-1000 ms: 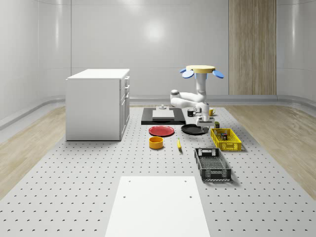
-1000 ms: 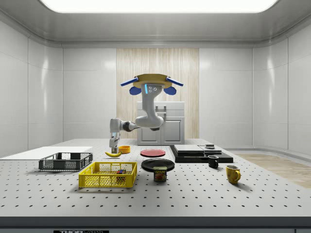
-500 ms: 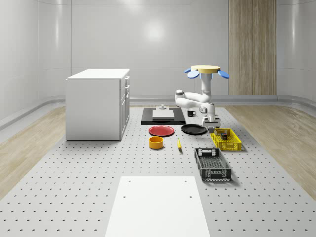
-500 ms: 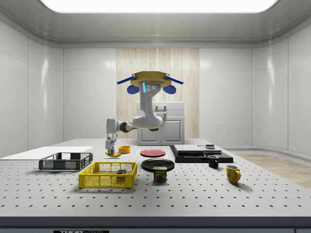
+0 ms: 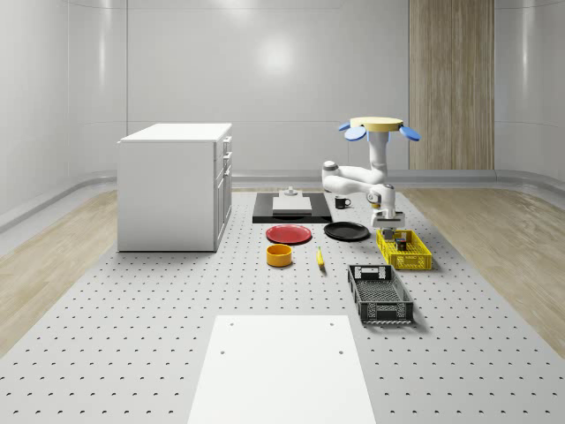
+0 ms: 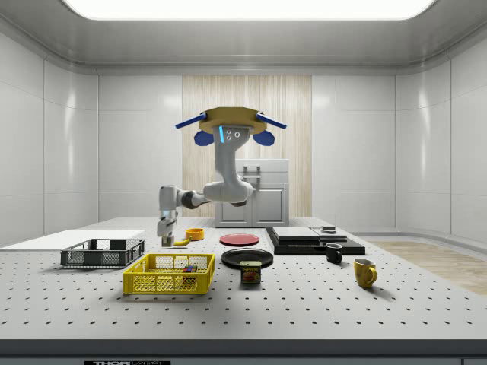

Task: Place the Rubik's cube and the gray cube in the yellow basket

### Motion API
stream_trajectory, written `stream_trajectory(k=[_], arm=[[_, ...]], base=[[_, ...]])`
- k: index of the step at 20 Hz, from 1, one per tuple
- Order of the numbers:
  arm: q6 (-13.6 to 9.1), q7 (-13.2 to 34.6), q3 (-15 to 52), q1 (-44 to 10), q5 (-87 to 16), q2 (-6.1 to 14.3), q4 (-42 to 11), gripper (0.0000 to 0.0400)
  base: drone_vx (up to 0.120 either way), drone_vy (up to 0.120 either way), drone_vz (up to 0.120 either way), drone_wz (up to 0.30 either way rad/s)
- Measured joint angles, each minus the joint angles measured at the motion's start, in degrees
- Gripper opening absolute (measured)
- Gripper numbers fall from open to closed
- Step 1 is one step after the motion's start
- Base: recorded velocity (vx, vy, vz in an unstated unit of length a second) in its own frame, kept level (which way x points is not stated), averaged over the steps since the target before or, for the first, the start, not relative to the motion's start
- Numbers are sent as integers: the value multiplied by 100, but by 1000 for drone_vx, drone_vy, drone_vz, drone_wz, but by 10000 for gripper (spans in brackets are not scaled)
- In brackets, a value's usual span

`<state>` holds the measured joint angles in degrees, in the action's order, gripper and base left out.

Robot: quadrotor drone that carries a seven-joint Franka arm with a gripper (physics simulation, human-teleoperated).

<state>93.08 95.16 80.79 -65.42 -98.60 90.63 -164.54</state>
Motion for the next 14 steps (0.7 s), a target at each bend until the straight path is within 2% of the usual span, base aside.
stream_trajectory(k=[14], arm=[[15, 2, 2, -3, 6, 16, 0, 250]], base=[[0, 120, 0, 0]])
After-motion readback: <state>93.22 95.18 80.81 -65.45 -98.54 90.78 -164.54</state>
